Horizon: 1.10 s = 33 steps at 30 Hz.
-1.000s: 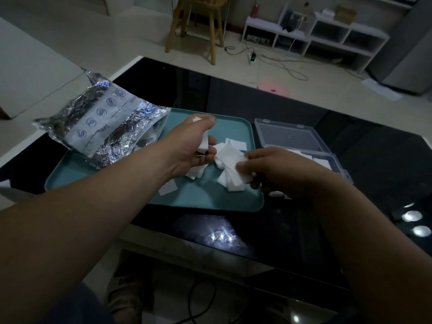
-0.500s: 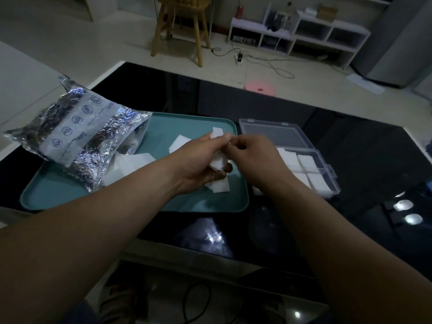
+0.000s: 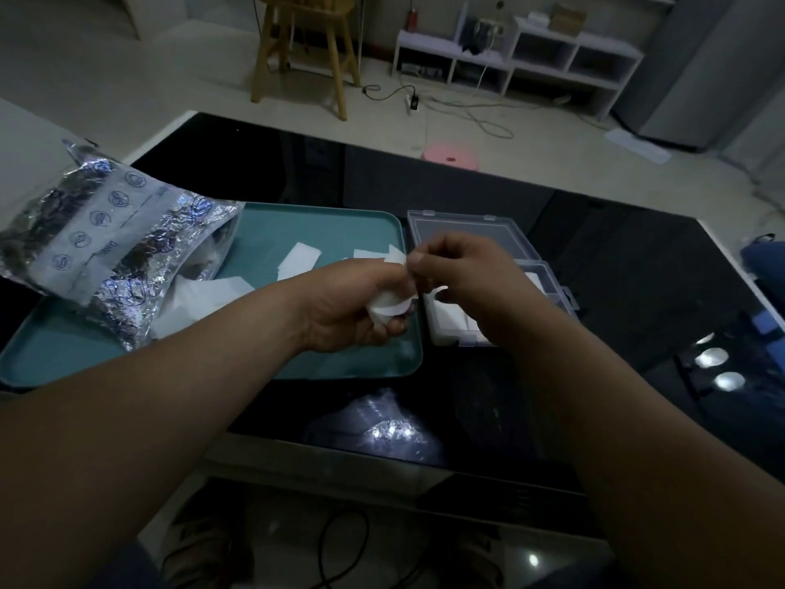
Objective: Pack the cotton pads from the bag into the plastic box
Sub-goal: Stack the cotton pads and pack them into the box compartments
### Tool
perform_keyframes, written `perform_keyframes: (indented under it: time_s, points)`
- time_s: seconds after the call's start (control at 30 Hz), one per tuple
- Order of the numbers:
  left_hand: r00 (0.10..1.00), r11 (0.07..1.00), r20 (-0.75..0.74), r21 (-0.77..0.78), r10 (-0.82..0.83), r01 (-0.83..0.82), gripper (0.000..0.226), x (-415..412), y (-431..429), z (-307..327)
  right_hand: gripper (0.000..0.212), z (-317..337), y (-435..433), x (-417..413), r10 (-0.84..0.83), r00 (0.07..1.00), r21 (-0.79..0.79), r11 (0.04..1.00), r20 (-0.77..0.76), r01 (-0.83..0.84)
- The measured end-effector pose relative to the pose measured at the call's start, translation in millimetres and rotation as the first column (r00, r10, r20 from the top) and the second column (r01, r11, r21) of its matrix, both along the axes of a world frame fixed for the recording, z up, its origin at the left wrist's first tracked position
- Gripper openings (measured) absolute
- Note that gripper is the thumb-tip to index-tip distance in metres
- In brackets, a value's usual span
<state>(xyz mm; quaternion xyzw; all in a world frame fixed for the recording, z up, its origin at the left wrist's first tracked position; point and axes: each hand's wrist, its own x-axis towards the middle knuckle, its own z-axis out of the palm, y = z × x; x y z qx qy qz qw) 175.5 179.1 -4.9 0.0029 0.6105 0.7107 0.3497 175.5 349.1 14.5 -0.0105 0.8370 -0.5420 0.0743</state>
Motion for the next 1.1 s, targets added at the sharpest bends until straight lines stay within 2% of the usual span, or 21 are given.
perform_keyframes:
  time_s: [0.17,0.27,0.37,0.5,0.67,0.73,0.87,0.97,1.1]
  points:
    - [1.0,1.0,-0.013,0.013,-0.026,0.027,0.011,-0.8,8.9,2.3,0.005,1.8,9.6,0.2,0.002,1.0,-0.086,0.996,0.025,0.0]
    - [0.998,0.997,-0.006,0.04,-0.06,0.06,0.018,-1.0,13.1,4.5,0.005,2.7,14.4,2.2,0.032,0.999,-0.073,0.997,0.015,-0.031]
    - [0.998,0.995,0.008,0.087,-0.056,0.055,0.034,-2.4,15.9,2.3,0.014,3.0,24.3,1.6,-0.057,0.998,-0.061,0.997,0.003,0.057]
    - [0.998,0.983,0.047,0.178,-0.042,0.033,0.047,-6.6,17.7,-2.4,0.018,9.9,40.9,0.1,-0.149,0.989,-0.142,0.979,0.011,0.149]
    - [0.993,0.979,0.04,0.173,-0.115,0.107,0.024,-4.1,20.1,-0.6,0.014,3.8,40.4,3.7,0.033,0.998,-0.045,0.999,0.049,-0.031]
    - [0.989,0.972,0.035,0.193,-0.142,0.133,0.017,-4.6,20.1,-0.7,0.01,0.5,38.0,3.1,0.049,0.998,-0.033,0.998,0.028,-0.048]
    - [0.988,0.958,0.073,0.263,-0.138,0.114,0.046,-9.8,18.3,-1.8,0.018,7.2,44.5,-1.8,-0.054,0.998,-0.122,0.991,0.027,0.057]
    - [0.992,0.959,0.108,0.281,-0.064,0.032,0.047,-11.7,18.5,-0.7,0.017,12.0,53.5,-3.8,-0.046,0.996,-0.231,0.971,0.083,0.064]
    - [0.986,0.954,0.16,0.301,-0.04,-0.01,0.067,-8.6,28.4,2.7,0.014,6.4,44.4,1.8,0.047,0.995,-0.151,0.988,0.086,-0.034]
